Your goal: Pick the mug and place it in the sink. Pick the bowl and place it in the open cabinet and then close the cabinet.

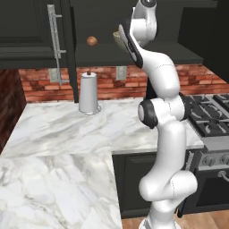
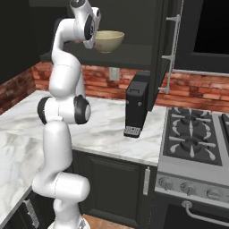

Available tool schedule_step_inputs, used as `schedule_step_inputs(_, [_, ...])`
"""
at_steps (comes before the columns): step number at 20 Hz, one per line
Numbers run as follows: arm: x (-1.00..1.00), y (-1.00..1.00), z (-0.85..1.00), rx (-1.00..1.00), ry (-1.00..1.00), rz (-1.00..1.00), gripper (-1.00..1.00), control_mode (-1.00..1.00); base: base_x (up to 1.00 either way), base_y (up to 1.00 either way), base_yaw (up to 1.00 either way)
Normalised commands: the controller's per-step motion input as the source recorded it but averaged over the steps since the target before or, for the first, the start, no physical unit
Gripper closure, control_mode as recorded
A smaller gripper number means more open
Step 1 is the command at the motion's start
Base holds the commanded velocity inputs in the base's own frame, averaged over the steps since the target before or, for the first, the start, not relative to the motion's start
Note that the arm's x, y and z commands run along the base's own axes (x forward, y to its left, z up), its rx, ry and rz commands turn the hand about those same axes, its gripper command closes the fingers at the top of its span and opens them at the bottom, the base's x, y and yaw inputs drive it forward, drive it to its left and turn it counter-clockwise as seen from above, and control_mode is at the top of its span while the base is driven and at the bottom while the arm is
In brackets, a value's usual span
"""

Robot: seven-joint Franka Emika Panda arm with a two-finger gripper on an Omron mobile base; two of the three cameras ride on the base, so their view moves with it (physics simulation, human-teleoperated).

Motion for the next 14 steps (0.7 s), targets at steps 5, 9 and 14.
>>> schedule_step_inputs(5, [-0.26, 0.0, 0.0, -0.03, -0.33, 0.0, -1.0, -1.0, 0.0, 0.0, 0.0])
schedule_step_inputs(9, [-0.3, 0.0, 0.0, -0.01, -0.22, 0.0, -1.0, -1.0, 0.0, 0.0, 0.0])
schedule_step_inputs(14, [-0.07, 0.0, 0.0, 0.0, -0.02, 0.01, -1.0, -1.0, 0.0, 0.0, 0.0])
